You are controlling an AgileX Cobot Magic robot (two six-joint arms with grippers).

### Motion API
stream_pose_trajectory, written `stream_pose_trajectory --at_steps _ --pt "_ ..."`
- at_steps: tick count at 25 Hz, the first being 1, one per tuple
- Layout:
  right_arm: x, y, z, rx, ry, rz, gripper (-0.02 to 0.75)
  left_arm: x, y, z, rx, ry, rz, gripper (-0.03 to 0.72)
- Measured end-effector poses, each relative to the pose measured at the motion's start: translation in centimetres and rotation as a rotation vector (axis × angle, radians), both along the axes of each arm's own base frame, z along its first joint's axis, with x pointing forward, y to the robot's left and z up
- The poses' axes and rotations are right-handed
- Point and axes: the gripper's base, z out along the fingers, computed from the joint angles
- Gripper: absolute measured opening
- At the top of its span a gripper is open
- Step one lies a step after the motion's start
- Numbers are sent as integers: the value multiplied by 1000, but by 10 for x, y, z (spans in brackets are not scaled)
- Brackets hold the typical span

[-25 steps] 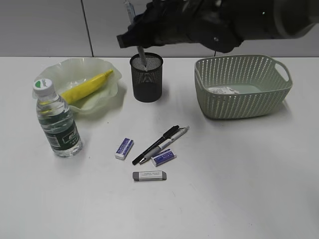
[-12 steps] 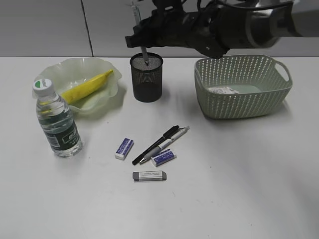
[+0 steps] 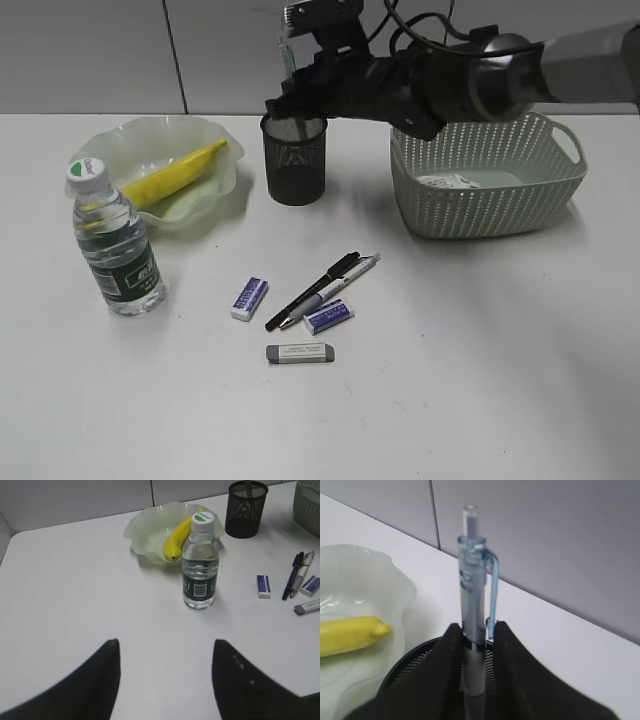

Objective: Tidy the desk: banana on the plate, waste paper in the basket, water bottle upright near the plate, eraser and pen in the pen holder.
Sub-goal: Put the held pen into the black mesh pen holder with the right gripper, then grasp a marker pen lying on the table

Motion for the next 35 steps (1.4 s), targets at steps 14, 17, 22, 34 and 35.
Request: stream_pose_trajectory --at_steps 14,17,22,34,35 --pt "-5 -14 41 -63 47 -122 391 0 0 0 0 0 0 435" --pt "-19 -33 74 -142 160 -270 380 0 0 0 0 0 0 435" --pt "-55 -60 118 -341 335 -333 296 0 0 0 0 0 0 435" --pt "-163 -110 214 -453 507 -153 265 0 0 0 0 0 0 435" --pt "-175 -117 217 -455 511 -151 265 0 0 0 0 0 0 435"
